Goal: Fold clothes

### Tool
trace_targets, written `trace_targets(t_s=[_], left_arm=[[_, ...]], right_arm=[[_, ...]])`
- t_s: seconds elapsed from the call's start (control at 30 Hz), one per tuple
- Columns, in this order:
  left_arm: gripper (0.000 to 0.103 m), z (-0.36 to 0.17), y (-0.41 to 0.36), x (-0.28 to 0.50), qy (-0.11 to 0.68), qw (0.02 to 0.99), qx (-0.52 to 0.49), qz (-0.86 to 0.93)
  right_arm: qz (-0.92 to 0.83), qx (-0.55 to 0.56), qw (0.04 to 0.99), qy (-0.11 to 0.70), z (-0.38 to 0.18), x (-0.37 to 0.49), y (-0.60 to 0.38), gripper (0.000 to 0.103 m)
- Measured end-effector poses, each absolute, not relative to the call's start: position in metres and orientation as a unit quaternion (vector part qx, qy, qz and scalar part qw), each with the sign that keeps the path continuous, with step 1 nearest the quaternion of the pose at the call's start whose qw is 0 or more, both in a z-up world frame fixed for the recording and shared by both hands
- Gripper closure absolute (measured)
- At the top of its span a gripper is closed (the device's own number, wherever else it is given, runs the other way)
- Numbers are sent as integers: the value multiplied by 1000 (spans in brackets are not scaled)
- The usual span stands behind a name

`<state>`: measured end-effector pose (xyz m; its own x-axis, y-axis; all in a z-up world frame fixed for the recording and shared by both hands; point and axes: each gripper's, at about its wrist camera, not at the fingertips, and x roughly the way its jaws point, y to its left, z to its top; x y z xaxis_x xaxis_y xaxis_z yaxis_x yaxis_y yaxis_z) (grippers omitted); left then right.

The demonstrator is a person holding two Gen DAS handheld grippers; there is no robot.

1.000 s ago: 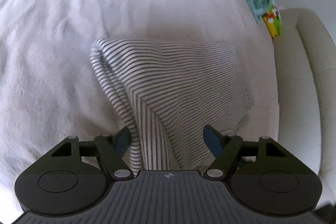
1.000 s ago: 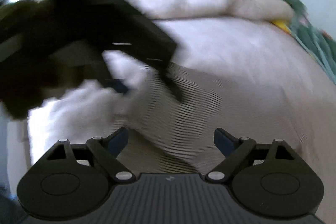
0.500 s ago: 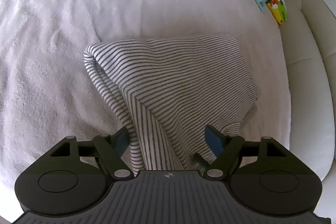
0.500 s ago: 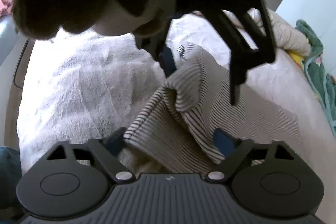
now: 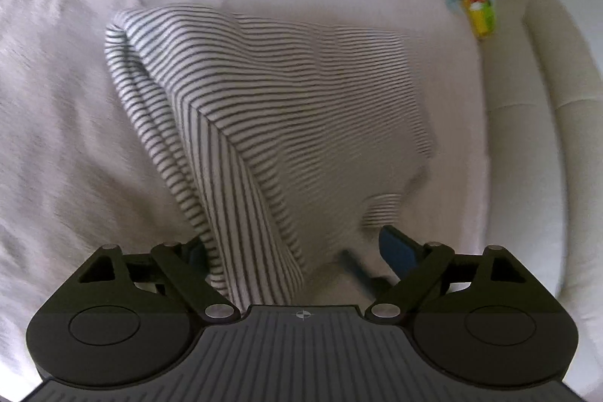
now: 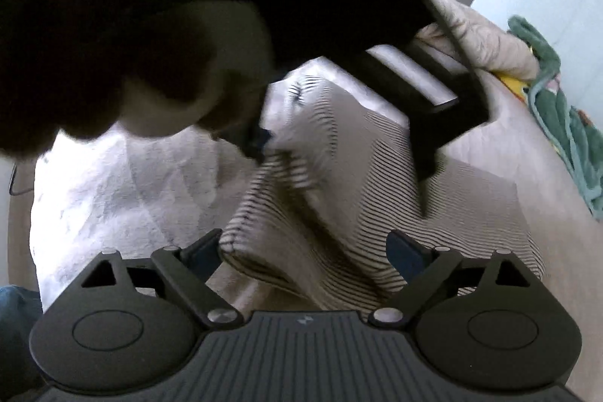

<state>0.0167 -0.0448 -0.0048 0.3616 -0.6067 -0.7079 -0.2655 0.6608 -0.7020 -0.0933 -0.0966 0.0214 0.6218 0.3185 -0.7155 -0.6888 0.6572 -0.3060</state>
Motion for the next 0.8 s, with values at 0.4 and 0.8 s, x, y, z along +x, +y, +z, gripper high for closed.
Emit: trace_targets(t_s=[0.4, 0.8], left_arm=[[7, 14, -15, 13, 512, 733, -437, -99], [12, 32, -22, 29, 499, 759, -393, -144]], right_arm=[[211, -257, 888, 319, 32, -51, -120, 34], [235, -312, 882, 263, 21, -42, -77, 49]])
